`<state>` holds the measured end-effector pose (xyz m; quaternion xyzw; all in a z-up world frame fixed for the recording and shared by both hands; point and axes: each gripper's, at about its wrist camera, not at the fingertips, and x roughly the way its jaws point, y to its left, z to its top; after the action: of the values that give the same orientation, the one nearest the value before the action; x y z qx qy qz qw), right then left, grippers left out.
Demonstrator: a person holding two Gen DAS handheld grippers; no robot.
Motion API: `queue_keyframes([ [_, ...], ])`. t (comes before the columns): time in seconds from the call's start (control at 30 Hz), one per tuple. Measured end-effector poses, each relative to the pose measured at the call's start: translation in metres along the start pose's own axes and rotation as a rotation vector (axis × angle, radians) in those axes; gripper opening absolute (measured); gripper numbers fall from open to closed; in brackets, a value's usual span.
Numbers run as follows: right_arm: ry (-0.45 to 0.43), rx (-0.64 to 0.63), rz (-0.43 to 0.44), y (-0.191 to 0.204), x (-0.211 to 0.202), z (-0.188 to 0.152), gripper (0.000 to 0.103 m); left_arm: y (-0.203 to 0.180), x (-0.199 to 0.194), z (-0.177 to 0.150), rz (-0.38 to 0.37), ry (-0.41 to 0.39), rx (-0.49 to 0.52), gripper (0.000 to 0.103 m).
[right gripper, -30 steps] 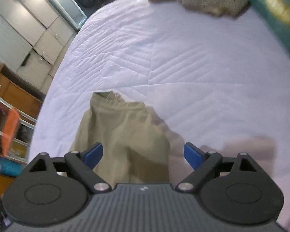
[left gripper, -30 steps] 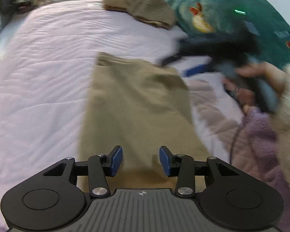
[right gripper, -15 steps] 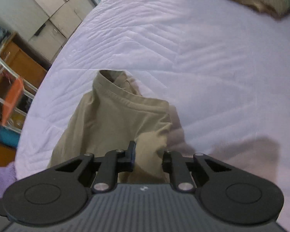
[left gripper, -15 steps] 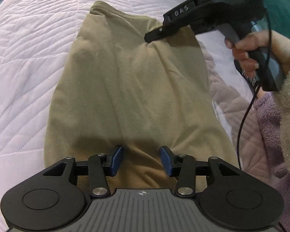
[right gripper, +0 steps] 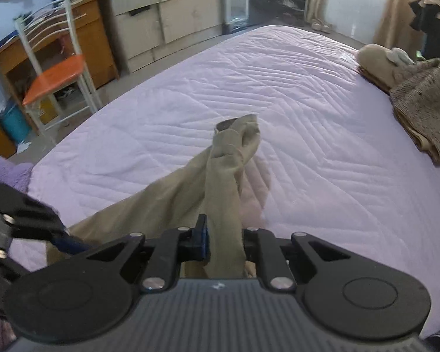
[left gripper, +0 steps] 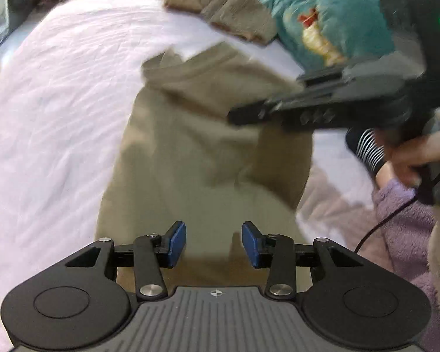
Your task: Fold clothes
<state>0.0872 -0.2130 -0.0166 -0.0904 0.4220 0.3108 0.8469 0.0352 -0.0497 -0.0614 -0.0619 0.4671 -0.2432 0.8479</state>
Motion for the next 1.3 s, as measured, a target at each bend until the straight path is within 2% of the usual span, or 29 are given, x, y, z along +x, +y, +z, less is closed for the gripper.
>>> queue_keyframes([
  [0.03, -0.002, -0.014, -0.001, 0.003, -0.002, 0.0, 0.014, 0.005, 0.01, 0.002, -0.026, 0.007, -0.026, 0.043],
  [0.2, -0.012, -0.085, 0.012, 0.021, -0.014, -0.005, 0.014, 0.019, 0.05, -0.01, -0.029, 0.05, -0.114, 0.043],
  [0.3, -0.012, -0.13, 0.043, 0.033, -0.024, -0.013, 0.014, 0.02, 0.026, -0.01, 0.05, 0.038, -0.066, 0.043],
  [0.4, 0.022, -0.157, 0.071, 0.043, -0.023, -0.022, 0.014, 0.021, -0.001, -0.008, 0.135, 0.025, -0.011, 0.043],
  [0.47, 0.069, -0.184, 0.078, 0.055, -0.014, -0.028, 0.014, 0.036, -0.023, 0.001, 0.205, 0.003, -0.01, 0.043],
  [0.6, 0.172, -0.226, 0.081, 0.081, 0.003, -0.041, 0.014, 0.043, -0.057, 0.025, 0.264, -0.086, -0.013, 0.043],
  [0.67, 0.222, -0.249, 0.068, 0.094, 0.011, -0.049, 0.014, 0.041, -0.063, 0.039, 0.266, -0.103, -0.007, 0.046],
  [0.73, 0.241, -0.243, 0.049, 0.099, 0.017, -0.055, 0.014, 0.035, -0.062, 0.052, 0.244, -0.096, -0.003, 0.055],
  [0.83, 0.244, -0.229, 0.021, 0.103, 0.021, -0.059, 0.013, 0.037, -0.053, 0.068, 0.239, -0.037, -0.006, 0.06],
  [0.87, 0.242, -0.229, 0.012, 0.105, 0.021, -0.06, 0.013, 0.043, -0.048, 0.068, 0.253, 0.0, -0.016, 0.06],
  [1.0, 0.229, -0.228, -0.013, 0.107, 0.022, -0.066, 0.014, 0.055, -0.028, 0.069, 0.178, 0.089, -0.13, 0.06],
  [1.03, 0.227, -0.226, -0.015, 0.106, 0.023, -0.066, 0.014, 0.053, -0.023, 0.07, 0.175, 0.111, -0.125, 0.06],
  [1.13, 0.229, -0.213, -0.011, 0.104, 0.028, -0.067, 0.015, 0.046, -0.014, 0.066, 0.232, 0.135, -0.077, 0.06],
  [1.23, 0.229, -0.204, -0.007, 0.104, 0.029, -0.068, 0.018, 0.043, -0.01, 0.065, 0.215, 0.129, -0.071, 0.06],
  [1.3, 0.232, -0.191, 0.002, 0.102, 0.03, -0.067, 0.019, 0.039, -0.004, 0.06, 0.2, 0.123, -0.044, 0.056],
])
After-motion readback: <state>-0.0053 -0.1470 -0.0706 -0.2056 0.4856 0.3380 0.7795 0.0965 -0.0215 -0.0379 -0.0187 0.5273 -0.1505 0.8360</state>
